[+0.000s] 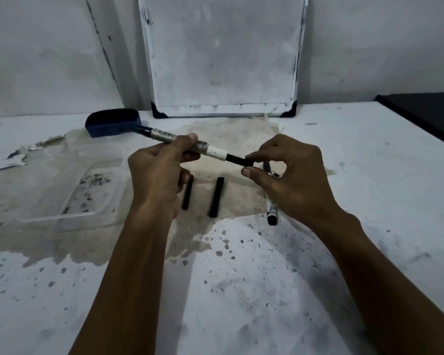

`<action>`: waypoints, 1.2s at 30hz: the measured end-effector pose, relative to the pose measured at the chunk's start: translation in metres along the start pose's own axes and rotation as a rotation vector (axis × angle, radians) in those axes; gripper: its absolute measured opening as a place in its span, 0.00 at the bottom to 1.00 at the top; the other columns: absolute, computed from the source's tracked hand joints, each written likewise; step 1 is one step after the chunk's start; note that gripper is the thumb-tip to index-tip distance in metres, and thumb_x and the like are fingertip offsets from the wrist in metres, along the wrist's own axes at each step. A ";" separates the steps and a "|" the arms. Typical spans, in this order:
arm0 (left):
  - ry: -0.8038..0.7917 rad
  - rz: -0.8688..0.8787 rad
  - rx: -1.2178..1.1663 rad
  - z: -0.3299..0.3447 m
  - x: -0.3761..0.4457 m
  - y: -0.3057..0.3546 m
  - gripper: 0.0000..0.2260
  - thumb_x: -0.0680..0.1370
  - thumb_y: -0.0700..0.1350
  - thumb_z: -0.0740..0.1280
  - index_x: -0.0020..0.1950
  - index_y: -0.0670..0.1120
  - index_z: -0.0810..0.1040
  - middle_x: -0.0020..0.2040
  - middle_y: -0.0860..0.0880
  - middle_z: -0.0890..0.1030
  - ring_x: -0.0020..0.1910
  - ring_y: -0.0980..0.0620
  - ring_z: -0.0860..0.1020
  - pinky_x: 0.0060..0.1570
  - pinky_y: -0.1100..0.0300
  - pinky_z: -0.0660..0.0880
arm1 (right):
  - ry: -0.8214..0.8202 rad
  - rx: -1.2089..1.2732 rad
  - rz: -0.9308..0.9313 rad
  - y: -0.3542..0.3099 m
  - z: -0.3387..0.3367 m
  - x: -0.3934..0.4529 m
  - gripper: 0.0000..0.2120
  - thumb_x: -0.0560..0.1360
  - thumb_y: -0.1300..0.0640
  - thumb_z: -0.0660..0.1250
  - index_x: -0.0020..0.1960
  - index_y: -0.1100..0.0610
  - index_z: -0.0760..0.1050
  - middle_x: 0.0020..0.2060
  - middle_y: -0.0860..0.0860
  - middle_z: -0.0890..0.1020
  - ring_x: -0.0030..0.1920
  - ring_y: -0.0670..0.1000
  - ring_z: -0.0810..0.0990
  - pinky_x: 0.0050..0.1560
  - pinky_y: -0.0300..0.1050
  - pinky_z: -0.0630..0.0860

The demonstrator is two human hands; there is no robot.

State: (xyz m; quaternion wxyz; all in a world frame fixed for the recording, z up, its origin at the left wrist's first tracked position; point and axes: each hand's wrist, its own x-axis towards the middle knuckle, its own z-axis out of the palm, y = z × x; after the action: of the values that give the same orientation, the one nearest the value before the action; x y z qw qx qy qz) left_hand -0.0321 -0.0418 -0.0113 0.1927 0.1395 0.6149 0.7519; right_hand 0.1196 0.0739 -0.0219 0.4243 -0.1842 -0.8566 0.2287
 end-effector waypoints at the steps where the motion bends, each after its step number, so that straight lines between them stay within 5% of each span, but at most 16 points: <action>1: 0.018 -0.003 -0.003 -0.003 0.001 0.005 0.08 0.72 0.46 0.77 0.33 0.46 0.86 0.40 0.42 0.88 0.21 0.54 0.69 0.18 0.68 0.62 | 0.012 0.013 -0.005 -0.001 0.000 0.000 0.10 0.67 0.56 0.77 0.48 0.56 0.85 0.38 0.51 0.82 0.39 0.48 0.80 0.41 0.49 0.77; 5: 0.066 0.041 0.020 -0.019 0.011 0.028 0.06 0.73 0.45 0.76 0.38 0.46 0.84 0.39 0.44 0.88 0.18 0.56 0.69 0.18 0.69 0.60 | 0.064 0.068 0.005 -0.006 0.005 -0.001 0.07 0.68 0.59 0.77 0.46 0.58 0.85 0.37 0.52 0.83 0.39 0.50 0.81 0.40 0.49 0.77; 11: 0.110 0.079 -0.039 -0.082 0.019 0.062 0.06 0.75 0.44 0.74 0.37 0.46 0.83 0.35 0.46 0.88 0.18 0.55 0.69 0.17 0.69 0.58 | 0.082 0.084 -0.054 -0.035 0.028 0.013 0.04 0.69 0.59 0.76 0.44 0.57 0.85 0.36 0.51 0.83 0.38 0.47 0.80 0.41 0.33 0.72; 18: 0.286 0.071 -0.075 -0.158 0.014 0.067 0.08 0.76 0.45 0.73 0.37 0.46 0.84 0.37 0.46 0.88 0.20 0.55 0.70 0.19 0.68 0.60 | -0.060 0.015 -0.042 -0.098 0.094 0.037 0.08 0.70 0.52 0.72 0.45 0.55 0.85 0.39 0.51 0.84 0.41 0.50 0.81 0.42 0.50 0.79; 22: 0.329 0.084 -0.076 -0.187 0.007 0.067 0.15 0.76 0.46 0.73 0.29 0.47 0.85 0.36 0.46 0.88 0.19 0.55 0.69 0.18 0.68 0.60 | -0.192 -0.251 -0.058 -0.130 0.143 0.044 0.12 0.72 0.48 0.66 0.45 0.54 0.84 0.42 0.50 0.83 0.45 0.54 0.80 0.48 0.49 0.73; 25: 0.356 0.085 -0.081 -0.202 0.003 0.065 0.14 0.76 0.46 0.73 0.30 0.47 0.86 0.38 0.45 0.88 0.19 0.55 0.69 0.19 0.69 0.61 | -0.258 -0.384 -0.028 -0.149 0.172 0.047 0.11 0.69 0.52 0.66 0.31 0.55 0.72 0.31 0.49 0.74 0.44 0.56 0.76 0.45 0.49 0.63; 28: 0.363 0.082 -0.070 -0.210 0.000 0.062 0.13 0.75 0.47 0.73 0.30 0.48 0.86 0.38 0.45 0.88 0.19 0.54 0.69 0.19 0.68 0.62 | -0.304 -0.463 -0.023 -0.161 0.191 0.045 0.20 0.68 0.53 0.66 0.28 0.52 0.56 0.37 0.52 0.76 0.50 0.58 0.73 0.50 0.53 0.62; 31: 0.364 0.085 -0.079 -0.214 -0.002 0.062 0.13 0.75 0.47 0.73 0.30 0.48 0.87 0.37 0.45 0.88 0.19 0.55 0.68 0.19 0.68 0.62 | -0.386 -0.522 -0.013 -0.168 0.202 0.044 0.19 0.66 0.54 0.67 0.29 0.51 0.55 0.44 0.54 0.78 0.55 0.59 0.72 0.56 0.56 0.62; 36: 0.350 0.076 -0.097 -0.211 0.000 0.061 0.12 0.75 0.46 0.73 0.32 0.46 0.86 0.37 0.44 0.88 0.18 0.56 0.68 0.18 0.68 0.62 | -0.488 -0.567 0.015 -0.173 0.204 0.051 0.19 0.65 0.51 0.68 0.31 0.51 0.56 0.39 0.52 0.71 0.54 0.58 0.71 0.56 0.56 0.62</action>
State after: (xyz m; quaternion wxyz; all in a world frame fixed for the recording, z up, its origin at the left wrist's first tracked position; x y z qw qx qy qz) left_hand -0.1335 -0.2356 0.0046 0.0609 0.0203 0.5963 0.8002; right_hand -0.0960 -0.0919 -0.0036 0.1379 -0.2409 -0.9604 0.0228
